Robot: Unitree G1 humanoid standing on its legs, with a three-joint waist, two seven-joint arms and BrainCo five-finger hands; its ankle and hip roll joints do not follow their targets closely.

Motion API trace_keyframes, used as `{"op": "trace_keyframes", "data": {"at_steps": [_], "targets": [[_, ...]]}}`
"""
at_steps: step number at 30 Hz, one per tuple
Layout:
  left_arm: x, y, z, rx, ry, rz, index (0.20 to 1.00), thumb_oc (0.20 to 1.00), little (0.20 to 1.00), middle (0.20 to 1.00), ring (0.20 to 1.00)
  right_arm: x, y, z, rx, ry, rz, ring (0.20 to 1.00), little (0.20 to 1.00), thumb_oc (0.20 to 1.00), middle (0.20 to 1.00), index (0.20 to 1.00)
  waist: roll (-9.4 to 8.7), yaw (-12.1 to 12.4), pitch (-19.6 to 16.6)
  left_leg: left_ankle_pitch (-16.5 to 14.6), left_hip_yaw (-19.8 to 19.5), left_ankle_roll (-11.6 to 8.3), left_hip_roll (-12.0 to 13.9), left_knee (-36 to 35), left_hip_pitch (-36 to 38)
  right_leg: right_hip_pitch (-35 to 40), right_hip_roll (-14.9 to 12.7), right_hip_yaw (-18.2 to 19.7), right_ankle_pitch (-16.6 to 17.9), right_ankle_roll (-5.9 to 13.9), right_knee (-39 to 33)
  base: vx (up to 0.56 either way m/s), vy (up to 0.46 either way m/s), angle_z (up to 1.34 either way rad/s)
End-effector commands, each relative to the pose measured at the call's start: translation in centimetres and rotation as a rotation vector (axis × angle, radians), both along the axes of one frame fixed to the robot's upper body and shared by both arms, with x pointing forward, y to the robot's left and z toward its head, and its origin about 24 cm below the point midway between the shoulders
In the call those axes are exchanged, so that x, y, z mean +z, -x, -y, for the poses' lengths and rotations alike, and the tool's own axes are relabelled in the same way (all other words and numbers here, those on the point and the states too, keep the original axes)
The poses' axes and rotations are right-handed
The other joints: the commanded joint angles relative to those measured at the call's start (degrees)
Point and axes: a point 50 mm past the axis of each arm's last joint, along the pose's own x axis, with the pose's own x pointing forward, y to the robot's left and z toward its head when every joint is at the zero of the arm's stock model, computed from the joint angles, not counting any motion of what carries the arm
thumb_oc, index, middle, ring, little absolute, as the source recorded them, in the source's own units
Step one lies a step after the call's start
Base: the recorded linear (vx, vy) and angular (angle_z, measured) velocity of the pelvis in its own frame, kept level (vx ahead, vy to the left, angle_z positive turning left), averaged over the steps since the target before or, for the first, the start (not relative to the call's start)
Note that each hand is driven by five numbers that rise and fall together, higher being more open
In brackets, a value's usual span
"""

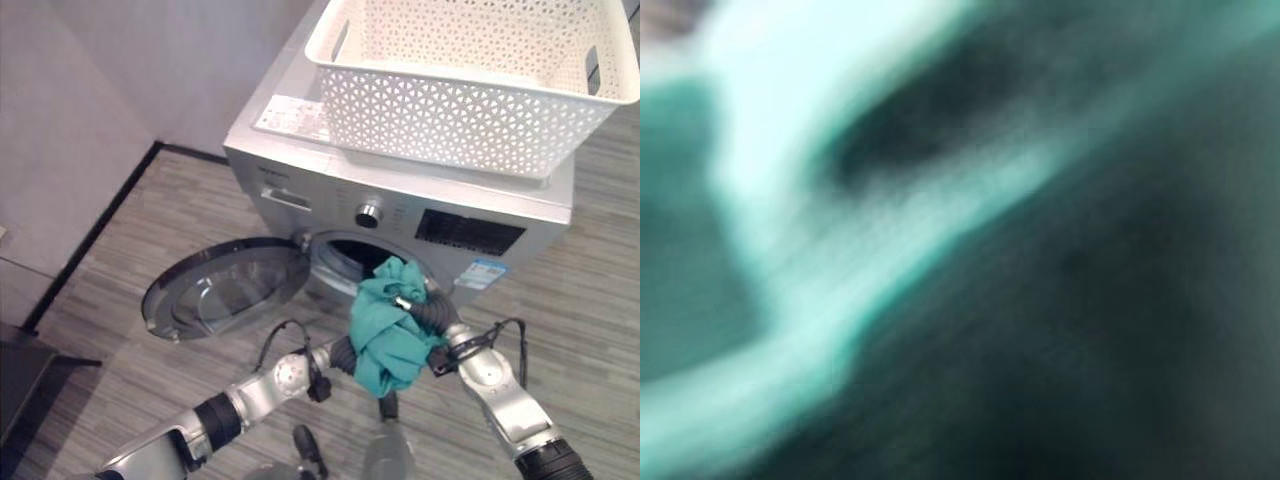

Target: Grab the laundry basket,head to the washer,open it,put in the laundry and shut it.

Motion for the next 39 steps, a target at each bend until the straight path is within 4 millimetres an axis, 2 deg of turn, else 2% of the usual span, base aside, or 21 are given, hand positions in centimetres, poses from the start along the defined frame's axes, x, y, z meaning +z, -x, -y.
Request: {"op": "trace_keyframes", "data": {"at_steps": [1, 6, 8, 9, 10, 11, 15, 17, 22, 23, 24, 25, 26, 29, 30, 33, 37, 38, 39], "targets": [[1.9, 0.0, 3.0, -0.070, 0.084, 0.023, 1.000, 1.000, 1.000, 1.000, 1.000, 2.3, -1.0, 0.0, -0.019, -0.034, 0.127, 0.200, 0.200, 0.200, 0.200, 0.200, -1.68, 1.17, -2.34, -1.86, -7.05, -2.86, 2.63, 1.73, -1.65, 0.32, -2.00, -0.01, -5.77, 2.41, 3.55, 0.00, -0.018, 0.03], [2.5, -0.1, 4.1, -0.037, 0.128, 0.022, 1.000, 1.000, 1.000, 1.000, 1.000, 1.8, -0.8, -0.3, -0.031, -0.084, 0.114, 0.200, 0.200, 0.200, 0.200, 0.200, -1.98, 1.04, -1.93, -1.58, -7.41, -2.97, 2.65, 1.52, -1.89, 0.23, -1.92, -0.49, -5.89, 2.18, 3.70, -0.01, -0.013, 0.03], [2.6, -0.1, 4.7, -0.026, 0.137, 0.018, 0.875, 0.875, 0.875, 0.875, 0.875, 1.5, -0.8, -0.7, -0.027, -0.103, 0.103, 0.200, 0.200, 0.200, 0.200, 0.200, -2.14, 0.98, -1.70, -1.42, -7.55, -3.02, 2.71, 1.48, -2.12, 0.04, -1.89, -0.61, -5.91, 2.10, 3.77, -0.03, -0.020, 0.09], [2.6, -0.3, 4.9, 0.003, 0.146, 0.013, 0.517, 0.517, 0.517, 0.517, 0.517, 1.0, -0.7, -1.1, -0.023, -0.123, 0.084, 0.200, 0.200, 0.200, 0.200, 0.200, -2.29, 0.98, -1.51, -1.31, -7.56, -3.06, 2.80, 1.42, -2.30, -0.15, -1.86, -0.74, -5.83, 2.03, 3.76, -0.01, -0.011, 0.10], [2.6, -0.3, 5.0, 0.003, 0.147, 0.013, 0.454, 0.454, 0.454, 0.454, 0.454, 1.0, -0.7, -1.1, -0.023, -0.123, 0.084, 0.200, 0.200, 0.200, 0.200, 0.200, -2.28, 0.95, -1.53, -1.30, -7.57, -3.07, 2.80, 1.42, -2.33, -0.17, -1.86, -0.75, -5.83, 2.03, 3.76, -0.03, -0.018, 0.09], [2.7, -0.4, 5.1, 0.020, 0.156, 0.011, 0.200, 0.200, 0.200, 0.200, 0.200, 0.8, -0.7, -1.3, -0.022, -0.132, 0.078, 0.200, 0.200, 0.200, 0.200, 0.200, -2.40, 0.96, -1.37, -1.23, -7.59, -3.07, 2.84, 1.47, -2.56, -0.34, -1.84, -0.75, -5.78, 2.02, 3.78, -0.02, -0.011, 0.05], [2.9, -0.9, 5.2, 0.086, 0.182, 0.008, 0.200, 0.200, 0.200, 0.200, 0.200, 0.0, -0.8, -2.5, 0.001, -0.171, 0.044, 0.200, 0.200, 0.200, 0.200, 0.200, -2.74, 1.26, -1.00, -0.79, -7.49, -3.20, 3.05, 1.36, -3.20, -0.98, -1.70, -0.69, -5.57, 1.93, 3.62, 0.00, 0.000, 0.00], [2.9, -0.9, 5.1, 0.086, 0.182, 0.008, 0.200, 0.200, 0.200, 0.200, 0.200, 0.0, -0.8, -2.6, 0.001, -0.171, 0.045, 0.200, 0.200, 0.200, 0.200, 0.200, -2.75, 1.22, -1.01, -0.78, -7.49, -3.21, 3.05, 1.35, -3.23, -1.01, -1.70, -0.69, -5.57, 1.92, 3.62, 0.00, 0.000, 0.00], [3.3, -2.7, 2.9, 0.234, 0.229, 0.040, 0.200, 0.200, 0.200, 0.200, 0.200, -0.7, -0.6, -3.3, 0.021, -0.172, 0.028, 0.200, 0.200, 0.200, 0.200, 0.200, -3.14, 1.56, -0.86, -0.02, -7.56, -3.39, 3.33, 0.82, -3.72, -1.43, -1.52, -1.08, -5.47, 1.84, 3.64, 0.00, 0.000, 0.00], [3.3, -3.0, 2.4, 0.259, 0.233, 0.044, 0.200, 0.200, 0.200, 0.200, 0.200, -0.9, -0.5, -3.2, 0.020, -0.162, 0.025, 0.445, 0.445, 0.445, 0.445, 0.445, -3.23, 1.62, -0.81, 0.03, -7.62, -3.41, 3.36, 0.72, -3.79, -1.54, -1.47, -1.16, -5.42, 1.84, 3.63, 0.00, 0.000, 0.00], [3.3, -3.3, 1.7, 0.287, 0.239, 0.049, 0.200, 0.200, 0.200, 0.200, 0.200, -1.0, -0.4, -3.0, 0.017, -0.147, 0.023, 0.815, 0.815, 0.815, 0.815, 0.815, -3.28, 1.62, -0.87, 0.13, -7.61, -3.45, 3.40, 0.66, -3.94, -1.65, -1.48, -1.27, -5.41, 1.86, 3.64, 0.00, 0.000, 0.00], [3.2, -3.5, 1.2, 0.311, 0.245, 0.044, 0.200, 0.200, 0.200, 0.200, 0.200, -1.2, -0.3, -2.8, 0.013, -0.127, 0.021, 1.000, 1.000, 1.000, 1.000, 1.000, -3.31, 1.57, -0.84, 0.19, -7.59, -3.47, 3.38, 0.59, -3.99, -1.72, -1.48, -1.26, -5.39, 1.86, 3.68, 0.00, 0.000, 0.00], [3.2, -3.4, 1.2, 0.311, 0.245, 0.044, 0.200, 0.200, 0.200, 0.200, 0.200, -1.2, -0.3, -2.8, 0.014, -0.127, 0.020, 1.000, 1.000, 1.000, 1.000, 1.000, -3.32, 1.54, -0.87, 0.19, -7.60, -3.46, 3.38, 0.59, -4.01, -1.74, -1.48, -1.27, -5.40, 1.86, 3.69, 0.00, 0.000, 0.00], [3.4, -4.2, -0.7, 0.393, 0.269, 0.068, 0.200, 0.200, 0.200, 0.200, 0.200, -1.6, 0.6, -1.1, -0.043, -0.085, 0.019, 1.000, 1.000, 1.000, 1.000, 1.000, -3.56, 1.08, -0.78, 0.33, -7.52, -3.49, 3.27, 0.34, -4.43, -2.19, -1.58, -1.50, -5.29, 1.99, 3.93, 0.00, 0.017, 0.03], [3.2, -4.4, -1.7, 0.431, 0.275, 0.070, 0.200, 0.200, 0.200, 0.200, 0.200, -2.0, 1.2, 0.2, -0.096, -0.064, 0.014, 1.000, 1.000, 1.000, 1.000, 1.000, -3.67, 0.72, -0.73, 0.35, -7.38, -3.45, 3.22, 0.23, -4.60, -2.40, -1.67, -1.62, -5.25, 2.08, 4.14, 0.00, 0.027, 0.05], [2.9, -4.5, -2.6, 0.467, 0.268, 0.074, 0.200, 0.200, 0.200, 0.200, 0.200, -2.6, 2.1, 1.4, -0.148, -0.059, -0.005, 1.000, 1.000, 1.000, 1.000, 1.000, -3.79, 0.42, -0.72, 0.33, -7.31, -3.41, 3.13, 0.17, -4.79, -2.64, -1.73, -1.55, -5.26, 2.14, 4.31, 0.00, 0.028, 0.03], [2.3, -4.5, -4.3, 0.507, 0.246, 0.076, 0.200, 0.200, 0.200, 0.200, 0.200, -6.2, 4.6, 3.5, -0.233, -0.025, -0.161, 1.000, 1.000, 1.000, 1.000, 1.000, -4.22, -0.24, -0.50, 0.11, -7.18, -3.35, 2.89, 0.17, -4.90, -2.94, -2.03, -1.67, -5.22, 2.37, 4.86, 0.00, 0.027, -0.01], [2.3, -4.5, -4.3, 0.507, 0.246, 0.076, 0.200, 0.200, 0.200, 0.200, 0.200, -6.2, 4.6, 3.5, -0.233, -0.025, -0.161, 1.000, 1.000, 1.000, 1.000, 1.000, -4.22, -0.24, -0.56, 0.12, -7.18, -3.35, 2.88, 0.17, -4.96, -3.00, -2.04, -1.66, -5.21, 2.37, 4.85, 0.00, 0.000, 0.00], [2.1, -4.4, -4.7, 0.513, 0.242, 0.072, 0.200, 0.200, 0.200, 0.200, 0.200, -7.2, 5.5, 4.2, -0.255, 0.002, -0.213, 1.000, 1.000, 1.000, 1.000, 1.000, -4.33, -0.33, -0.45, 0.03, -7.19, -3.30, 2.83, 0.17, -4.94, -2.96, -2.16, -1.71, -5.25, 2.43, 4.99, 0.00, 0.000, 0.00]]}}
